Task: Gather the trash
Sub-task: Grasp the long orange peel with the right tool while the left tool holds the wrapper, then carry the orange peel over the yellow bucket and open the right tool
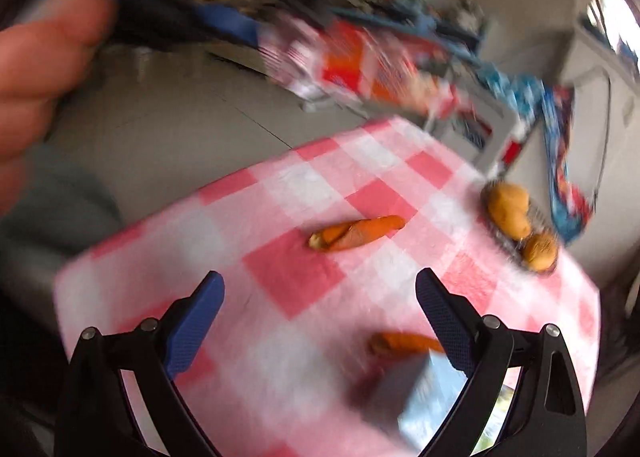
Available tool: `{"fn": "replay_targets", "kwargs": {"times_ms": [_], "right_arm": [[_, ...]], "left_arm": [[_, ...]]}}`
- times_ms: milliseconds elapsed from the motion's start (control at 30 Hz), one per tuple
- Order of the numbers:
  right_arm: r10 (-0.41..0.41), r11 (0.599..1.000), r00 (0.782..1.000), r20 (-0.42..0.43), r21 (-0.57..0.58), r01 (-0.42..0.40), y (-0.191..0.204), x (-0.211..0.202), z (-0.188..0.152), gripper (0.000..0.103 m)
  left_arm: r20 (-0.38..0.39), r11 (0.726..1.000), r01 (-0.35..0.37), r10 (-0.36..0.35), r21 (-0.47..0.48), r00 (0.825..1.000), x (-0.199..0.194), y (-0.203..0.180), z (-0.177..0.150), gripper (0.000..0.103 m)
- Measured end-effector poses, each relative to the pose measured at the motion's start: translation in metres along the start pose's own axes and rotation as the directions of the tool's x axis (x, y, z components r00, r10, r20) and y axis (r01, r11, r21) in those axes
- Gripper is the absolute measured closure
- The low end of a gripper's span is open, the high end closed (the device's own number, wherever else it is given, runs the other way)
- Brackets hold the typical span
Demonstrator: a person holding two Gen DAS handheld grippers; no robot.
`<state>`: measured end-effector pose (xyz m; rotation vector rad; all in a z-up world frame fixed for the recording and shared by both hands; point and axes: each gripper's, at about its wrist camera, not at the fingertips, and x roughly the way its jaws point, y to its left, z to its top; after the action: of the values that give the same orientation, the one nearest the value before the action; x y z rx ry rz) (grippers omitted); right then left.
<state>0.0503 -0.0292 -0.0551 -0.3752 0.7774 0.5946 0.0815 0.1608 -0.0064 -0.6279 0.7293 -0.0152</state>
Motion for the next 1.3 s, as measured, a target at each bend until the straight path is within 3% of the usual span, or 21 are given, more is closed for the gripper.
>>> {"fn": "replay_targets", "kwargs": {"times_ms": [167,333,433,667,1000,1300], "right_arm": [[-0.03,0.99,0.995,-0.092,0.132,0.042,-0.014,0.034,0.021,0.031],[-0.032,0.987,0.984,-0.175,0.149,0.058,-0.015,0.059,0.027,0.05],[-0.03,0.984,0.984,-0.175,0.168,0.06,-0.014,0.06,0.027,0.054],[0.016,0.982,0.985,-0.175,0.186,0.017,-0.015,0.059,0.027,0.082],[0.093,0.987,0.989,-0.117,0.144,-0.076,-0.002,0.015,0.01,0.085],[0.124,0.99,0.99,-0.072,0.082,-0.118,0.009,-0.042,-0.042,0.085]], "left_arm": [[0.027,0.999,0.018,-0.017,-0.036,0.999,-0.01,0.013,0.014,0.07],[0.009,0.998,0.029,-0.028,-0.051,1.0,-0.01,0.018,0.019,0.07],[0.003,0.998,0.033,-0.033,-0.06,0.999,-0.009,0.02,0.02,0.07],[-0.007,0.996,0.035,-0.036,-0.084,0.999,-0.006,0.025,0.02,0.07],[-0.007,0.998,0.03,-0.031,-0.055,1.0,-0.007,0.016,0.02,0.069],[-0.001,1.0,-0.004,0.004,0.019,1.0,-0.009,-0.008,0.005,0.069]]}}
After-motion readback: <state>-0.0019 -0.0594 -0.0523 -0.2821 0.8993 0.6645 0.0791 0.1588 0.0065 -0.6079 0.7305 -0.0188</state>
